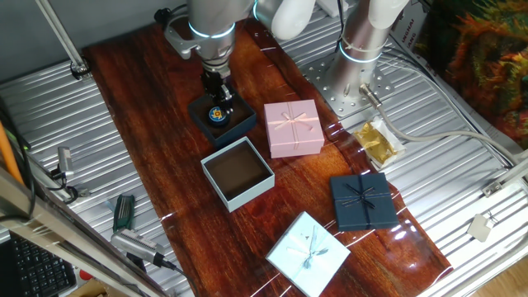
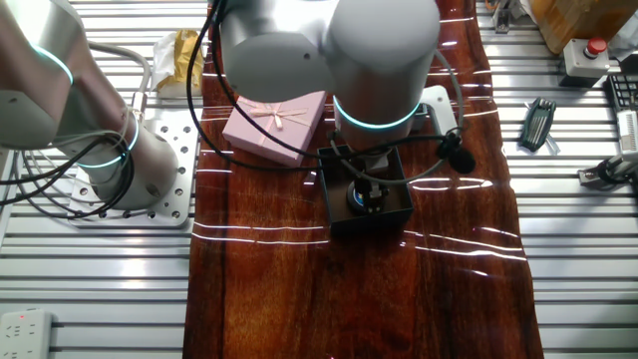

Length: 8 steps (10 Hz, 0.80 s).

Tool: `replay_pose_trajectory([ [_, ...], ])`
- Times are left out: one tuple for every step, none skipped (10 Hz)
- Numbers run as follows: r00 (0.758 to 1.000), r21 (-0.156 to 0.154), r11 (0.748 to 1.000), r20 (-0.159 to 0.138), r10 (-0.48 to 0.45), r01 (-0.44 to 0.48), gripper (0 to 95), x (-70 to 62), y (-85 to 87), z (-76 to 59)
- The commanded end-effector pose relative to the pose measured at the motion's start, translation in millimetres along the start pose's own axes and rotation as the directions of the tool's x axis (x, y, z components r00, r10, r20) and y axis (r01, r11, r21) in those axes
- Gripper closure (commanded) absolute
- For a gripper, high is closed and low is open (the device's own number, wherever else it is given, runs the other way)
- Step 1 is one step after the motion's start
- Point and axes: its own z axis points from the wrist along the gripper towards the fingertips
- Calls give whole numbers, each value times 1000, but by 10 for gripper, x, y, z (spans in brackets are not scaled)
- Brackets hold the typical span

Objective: Move an object from one box to another

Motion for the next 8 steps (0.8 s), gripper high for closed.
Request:
replay_pose_trajectory([
  [1000,-3,1000,-3,6,-6,0,3,6,-15],
  [1000,-2,1000,-3,8,-8,190,3,6,-15],
  [1000,-2,1000,-3,12,-12,190,3,7,-14],
  [1000,-2,1000,-3,11,-11,190,3,7,-14],
  [1000,-2,1000,-2,16,-16,190,3,8,-13],
  [1000,-2,1000,-2,20,-20,190,2,9,-13],
  [1000,-2,1000,-2,22,-22,190,2,10,-12],
  [1000,-3,1000,0,28,-28,190,1,12,-9],
])
